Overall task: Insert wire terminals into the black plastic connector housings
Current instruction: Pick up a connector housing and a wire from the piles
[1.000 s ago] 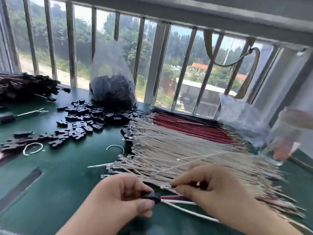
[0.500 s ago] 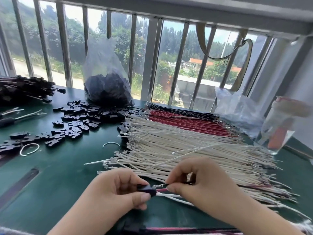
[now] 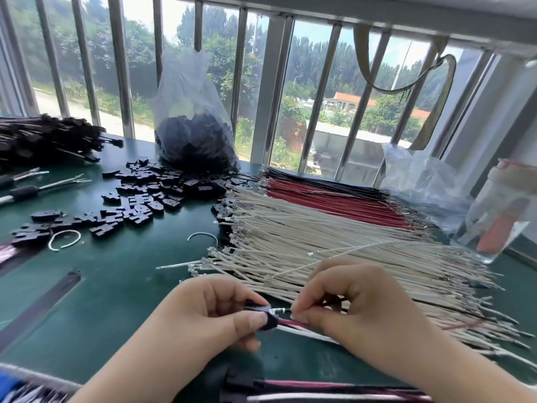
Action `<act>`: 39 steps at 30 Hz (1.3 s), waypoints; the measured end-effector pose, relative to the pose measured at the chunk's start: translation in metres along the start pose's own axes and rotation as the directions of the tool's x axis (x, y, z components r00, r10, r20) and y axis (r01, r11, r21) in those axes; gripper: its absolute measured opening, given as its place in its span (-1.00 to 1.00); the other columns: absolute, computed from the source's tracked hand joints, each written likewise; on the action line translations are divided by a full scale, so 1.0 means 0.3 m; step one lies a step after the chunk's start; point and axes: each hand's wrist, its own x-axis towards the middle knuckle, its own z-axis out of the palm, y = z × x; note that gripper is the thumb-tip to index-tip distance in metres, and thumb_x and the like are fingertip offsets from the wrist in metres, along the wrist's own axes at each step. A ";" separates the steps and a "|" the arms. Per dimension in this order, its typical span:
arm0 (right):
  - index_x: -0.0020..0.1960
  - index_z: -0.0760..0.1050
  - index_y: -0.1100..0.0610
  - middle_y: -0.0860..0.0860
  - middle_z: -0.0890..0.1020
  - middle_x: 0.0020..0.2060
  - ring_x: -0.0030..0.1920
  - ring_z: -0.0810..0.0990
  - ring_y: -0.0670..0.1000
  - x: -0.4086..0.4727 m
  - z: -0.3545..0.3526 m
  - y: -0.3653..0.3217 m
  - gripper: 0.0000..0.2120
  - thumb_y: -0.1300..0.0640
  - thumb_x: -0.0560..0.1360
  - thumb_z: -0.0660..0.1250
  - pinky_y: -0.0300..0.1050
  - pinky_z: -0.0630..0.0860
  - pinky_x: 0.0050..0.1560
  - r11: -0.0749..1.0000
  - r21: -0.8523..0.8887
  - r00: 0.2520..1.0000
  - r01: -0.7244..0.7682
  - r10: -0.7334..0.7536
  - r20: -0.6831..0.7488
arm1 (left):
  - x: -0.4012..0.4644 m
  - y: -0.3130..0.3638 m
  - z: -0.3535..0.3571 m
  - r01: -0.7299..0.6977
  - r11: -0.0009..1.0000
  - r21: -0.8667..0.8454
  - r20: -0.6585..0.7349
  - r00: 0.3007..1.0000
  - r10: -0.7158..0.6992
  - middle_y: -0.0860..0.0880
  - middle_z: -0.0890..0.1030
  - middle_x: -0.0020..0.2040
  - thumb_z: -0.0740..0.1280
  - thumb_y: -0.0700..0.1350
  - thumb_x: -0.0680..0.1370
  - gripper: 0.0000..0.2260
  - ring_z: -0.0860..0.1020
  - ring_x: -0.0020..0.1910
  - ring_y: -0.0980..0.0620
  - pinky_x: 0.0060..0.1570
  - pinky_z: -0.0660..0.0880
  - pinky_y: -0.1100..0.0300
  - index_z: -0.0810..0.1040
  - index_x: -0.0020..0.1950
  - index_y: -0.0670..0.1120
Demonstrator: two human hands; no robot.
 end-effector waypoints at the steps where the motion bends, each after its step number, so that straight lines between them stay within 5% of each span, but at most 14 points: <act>1: -0.37 0.63 -0.15 -0.21 0.62 -0.33 -0.27 0.56 -0.20 0.004 -0.001 -0.002 -0.74 0.21 0.29 0.55 -0.43 0.41 -0.27 0.999 0.004 0.999 -0.034 0.034 0.024 | 0.000 0.001 0.005 -0.002 1.000 0.007 -0.010 1.000 0.002 -0.13 0.69 -0.29 0.51 -0.12 0.26 -0.85 0.65 -0.37 -0.04 -0.29 0.60 0.24 0.69 -0.18 -0.01; 7: -0.34 0.63 -0.19 -0.25 0.61 -0.40 -0.35 0.55 -0.27 0.009 0.010 -0.005 -0.78 0.12 0.31 0.54 -0.47 0.40 -0.33 0.995 0.006 0.993 -0.103 0.103 0.054 | 0.012 -0.008 0.029 0.010 0.999 0.043 -0.074 0.997 -0.007 -0.12 0.67 -0.35 0.46 -0.32 0.36 -0.83 0.65 -0.39 -0.04 -0.29 0.62 0.20 0.68 -0.23 -0.04; 10: -0.33 0.63 -0.19 -0.27 0.59 -0.39 -0.27 0.56 -0.22 0.013 0.024 -0.001 -0.75 0.17 0.29 0.56 -0.46 0.40 -0.30 1.000 -0.010 0.998 -0.006 0.006 0.067 | 0.005 0.001 0.026 0.009 1.000 0.009 -0.018 1.000 -0.008 -0.13 0.68 -0.34 0.49 -0.23 0.31 -0.90 0.65 -0.38 -0.05 -0.26 0.63 0.17 0.68 -0.23 -0.07; 14: -0.22 0.64 -0.21 -0.25 0.63 -0.35 -0.30 0.57 -0.23 0.021 0.006 0.020 -0.84 0.06 0.33 0.53 -0.45 0.40 -0.30 0.996 0.073 0.994 -0.048 0.040 0.099 | 0.002 0.006 0.025 -0.015 0.999 -0.038 -0.016 1.000 0.014 -0.14 0.69 -0.31 0.46 -0.02 0.13 -0.75 0.64 -0.39 -0.04 -0.31 0.62 0.20 0.68 -0.23 -0.04; 24: -0.23 0.67 -0.07 -0.33 0.57 -0.43 -0.30 0.55 -0.29 0.023 -0.004 0.052 -0.92 0.09 0.41 0.47 -0.48 0.37 -0.24 0.998 0.019 0.994 -0.052 0.050 0.098 | 0.008 0.005 0.035 0.015 0.995 -0.098 -0.084 0.996 -0.023 -0.21 0.67 -0.34 0.45 -0.08 0.12 -0.80 0.59 -0.45 0.01 -0.30 0.64 0.11 0.67 -0.30 -0.10; 28: -0.22 0.67 -0.05 -0.31 0.58 -0.40 -0.27 0.56 -0.24 0.022 0.010 0.065 -0.95 0.08 0.41 0.47 -0.42 0.38 -0.24 1.000 -0.015 0.997 -0.013 0.014 0.070 | 0.017 -0.007 0.039 0.005 0.998 -0.056 -0.114 0.993 -0.012 -0.20 0.67 -0.34 0.46 -0.21 0.28 -0.95 0.63 -0.39 -0.04 -0.25 0.64 0.07 0.67 -0.30 -0.08; 32: -0.19 0.67 0.01 -0.23 0.59 -0.38 -0.27 0.56 -0.18 0.031 0.027 0.071 -0.98 0.11 0.41 0.47 -0.39 0.38 -0.26 0.999 -0.032 0.998 0.040 -0.038 0.049 | 0.025 -0.022 0.036 -0.002 0.999 -0.033 -0.124 0.992 -0.002 -0.19 0.68 -0.33 0.42 -0.31 0.39 -0.86 0.65 -0.27 -0.18 -0.20 0.63 0.01 0.66 -0.28 -0.08; 36: -0.20 0.66 0.02 -0.27 0.55 -0.43 -0.29 0.54 -0.21 0.032 0.040 0.071 -0.97 0.13 0.41 0.47 -0.42 0.36 -0.27 0.996 -0.032 0.997 0.078 -0.077 0.030 | 0.026 -0.019 0.039 -0.012 0.998 -0.059 -0.114 0.994 0.005 -0.20 0.67 -0.35 0.45 -0.24 0.30 -0.94 0.65 -0.28 -0.18 -0.24 0.64 0.02 0.66 -0.30 -0.09; 39: -0.18 0.61 -0.04 -0.15 0.56 -0.44 -0.40 0.48 -0.20 0.039 0.035 0.065 -0.96 0.06 0.45 0.44 -0.37 0.36 -0.37 1.000 0.007 0.998 0.030 -0.030 0.048 | 0.020 -0.023 0.032 -0.044 0.989 -0.138 -0.108 0.994 0.029 -0.22 0.67 -0.33 0.44 -0.12 0.16 -0.81 0.63 -0.37 -0.07 -0.34 0.64 0.11 0.66 -0.28 -0.14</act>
